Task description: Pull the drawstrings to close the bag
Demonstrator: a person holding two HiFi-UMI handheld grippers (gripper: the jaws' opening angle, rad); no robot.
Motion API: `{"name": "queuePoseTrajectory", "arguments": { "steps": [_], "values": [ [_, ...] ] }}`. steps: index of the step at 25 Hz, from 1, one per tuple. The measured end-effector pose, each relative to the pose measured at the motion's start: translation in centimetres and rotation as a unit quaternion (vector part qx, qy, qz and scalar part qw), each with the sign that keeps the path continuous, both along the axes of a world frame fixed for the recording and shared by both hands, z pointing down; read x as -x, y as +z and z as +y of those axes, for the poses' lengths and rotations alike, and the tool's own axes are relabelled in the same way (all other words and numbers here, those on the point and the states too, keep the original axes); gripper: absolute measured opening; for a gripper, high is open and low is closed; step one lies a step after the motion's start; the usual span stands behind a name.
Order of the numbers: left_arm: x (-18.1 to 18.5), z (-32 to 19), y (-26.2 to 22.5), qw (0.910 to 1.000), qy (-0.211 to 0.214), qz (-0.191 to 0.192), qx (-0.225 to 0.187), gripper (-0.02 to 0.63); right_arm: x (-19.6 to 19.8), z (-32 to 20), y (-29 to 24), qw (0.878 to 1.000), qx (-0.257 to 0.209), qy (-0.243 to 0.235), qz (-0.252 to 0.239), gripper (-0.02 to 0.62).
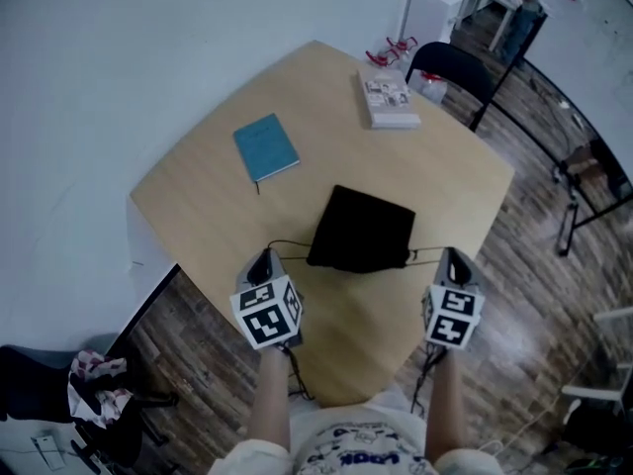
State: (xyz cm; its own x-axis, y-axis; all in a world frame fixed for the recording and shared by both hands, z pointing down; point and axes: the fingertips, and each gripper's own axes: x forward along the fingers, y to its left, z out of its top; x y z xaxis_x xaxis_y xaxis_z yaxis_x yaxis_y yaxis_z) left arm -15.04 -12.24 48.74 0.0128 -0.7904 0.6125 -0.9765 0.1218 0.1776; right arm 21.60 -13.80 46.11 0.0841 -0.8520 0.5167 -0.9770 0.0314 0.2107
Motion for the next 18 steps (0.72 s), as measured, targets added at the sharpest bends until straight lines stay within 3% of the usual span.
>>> {"name": "queuePoseTrajectory", "arguments": {
  "steps": [7, 18],
  "values": [
    [1.9, 0.7, -1.7, 0.9986, -0.013, -0.051, -0.008, 0.003, -1.2, 1.7, -2.3, 0.999, -0.020, 0.047, 0.013, 0.002],
    [4.3, 1.5, -2.7, 0.9973, -0.043, -0.059, -0.008, 0.003, -3.2, 3.3, -4.2, 0.995, -0.043, 0.094, -0.005, 0.002]
  ]
}}
